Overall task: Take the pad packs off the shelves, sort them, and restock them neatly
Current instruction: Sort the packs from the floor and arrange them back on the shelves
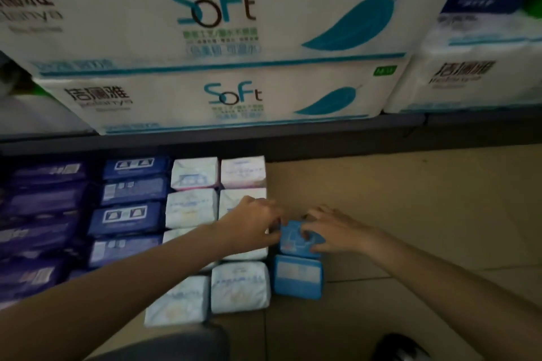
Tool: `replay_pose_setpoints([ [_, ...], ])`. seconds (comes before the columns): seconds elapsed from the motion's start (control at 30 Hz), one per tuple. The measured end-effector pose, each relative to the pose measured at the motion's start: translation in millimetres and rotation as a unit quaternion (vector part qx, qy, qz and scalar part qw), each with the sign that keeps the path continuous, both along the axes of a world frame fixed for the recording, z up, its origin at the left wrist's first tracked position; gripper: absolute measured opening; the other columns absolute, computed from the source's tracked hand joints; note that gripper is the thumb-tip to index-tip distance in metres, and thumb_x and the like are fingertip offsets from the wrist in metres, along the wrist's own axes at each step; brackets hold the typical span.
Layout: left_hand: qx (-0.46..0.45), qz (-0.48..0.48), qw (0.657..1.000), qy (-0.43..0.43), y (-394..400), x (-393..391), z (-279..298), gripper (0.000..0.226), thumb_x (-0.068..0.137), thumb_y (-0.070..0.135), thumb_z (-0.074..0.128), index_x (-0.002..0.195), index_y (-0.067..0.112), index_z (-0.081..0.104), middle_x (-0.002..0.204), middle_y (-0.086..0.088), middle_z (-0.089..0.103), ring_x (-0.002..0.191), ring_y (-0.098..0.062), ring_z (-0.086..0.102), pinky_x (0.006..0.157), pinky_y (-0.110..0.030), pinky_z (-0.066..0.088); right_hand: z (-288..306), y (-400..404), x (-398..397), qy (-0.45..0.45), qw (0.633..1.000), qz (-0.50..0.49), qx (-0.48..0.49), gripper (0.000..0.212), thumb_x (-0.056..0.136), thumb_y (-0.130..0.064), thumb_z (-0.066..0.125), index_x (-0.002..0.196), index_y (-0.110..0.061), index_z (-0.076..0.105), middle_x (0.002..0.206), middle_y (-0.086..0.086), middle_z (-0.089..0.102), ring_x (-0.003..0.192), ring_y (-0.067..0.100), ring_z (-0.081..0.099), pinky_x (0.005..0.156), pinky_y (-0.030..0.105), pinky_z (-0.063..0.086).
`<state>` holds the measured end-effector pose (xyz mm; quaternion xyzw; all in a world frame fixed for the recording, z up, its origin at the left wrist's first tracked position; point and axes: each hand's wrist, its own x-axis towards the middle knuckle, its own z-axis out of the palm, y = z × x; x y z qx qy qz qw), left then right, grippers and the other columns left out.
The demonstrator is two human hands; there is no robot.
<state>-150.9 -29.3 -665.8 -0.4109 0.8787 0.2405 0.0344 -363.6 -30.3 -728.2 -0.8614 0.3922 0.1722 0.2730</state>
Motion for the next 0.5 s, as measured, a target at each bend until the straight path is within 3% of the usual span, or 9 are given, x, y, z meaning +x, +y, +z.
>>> replay_pose_setpoints([
  [0.13,-0.035,-0.085,0.990,-0.104,10.0,-5.7,-8.1,0.031,0.089,0.034,0.049,0.116,0.022,0.058,0.118,-0.001,0.057,0.111,-0.018,0.052,0.094,-0.032,0.031,-12.1,5.2,11.8,0.026,0.999,-0.014,-0.036,0.055,0.081,-0.048,0.064,0.122,-0.016,0.046,0.133,0.006,0.035,0.123,0.026,0.033,0.099,0.038,0.032],
  [0.23,-0.081,-0.163,0.975,-0.128,20.3,-14.0,-16.8,0.029,0.071,0.041,0.067,0.094,0.022,0.065,0.092,-0.001,0.063,0.088,-0.018,0.062,0.082,-0.033,0.043,-16.2,0.9,15.0,0.039,0.998,-0.009,-0.055,0.064,0.082,-0.038,0.065,0.133,-0.012,0.037,0.132,0.010,0.037,0.121,0.028,0.039,0.097,0.037,0.034],
  [0.27,-0.088,-0.185,0.968,-0.144,24.0,-15.8,-19.5,0.034,0.070,0.044,0.068,0.095,0.021,0.064,0.093,-0.002,0.063,0.088,-0.019,0.061,0.082,-0.034,0.043,-12.4,-4.8,12.0,0.038,0.997,-0.029,-0.066,0.063,0.082,-0.036,0.066,0.133,-0.012,0.037,0.132,0.010,0.040,0.120,0.029,0.041,0.095,0.036,0.035],
  [0.37,-0.060,-0.229,0.947,-0.215,37.5,-23.8,-38.9,0.051,0.086,0.047,0.055,0.124,0.013,0.050,0.122,-0.010,0.052,0.114,-0.027,0.046,0.100,-0.040,0.027,6.8,-26.7,-14.3,0.015,0.983,-0.160,-0.093,0.054,0.078,-0.035,0.068,0.122,-0.015,0.043,0.126,0.008,0.049,0.114,0.030,0.046,0.091,0.035,0.039],
  [0.5,-0.062,-0.258,0.930,-0.253,42.6,-38.6,-50.1,0.060,0.084,0.043,0.061,0.130,0.010,0.041,0.128,-0.014,0.048,0.117,-0.031,0.043,0.102,-0.043,0.024,22.8,-32.9,-50.7,-0.048,0.961,-0.267,-0.053,0.044,0.073,-0.032,0.073,0.101,-0.020,0.042,0.113,0.002,0.051,0.104,0.024,0.050,0.086,0.035,0.043],
])
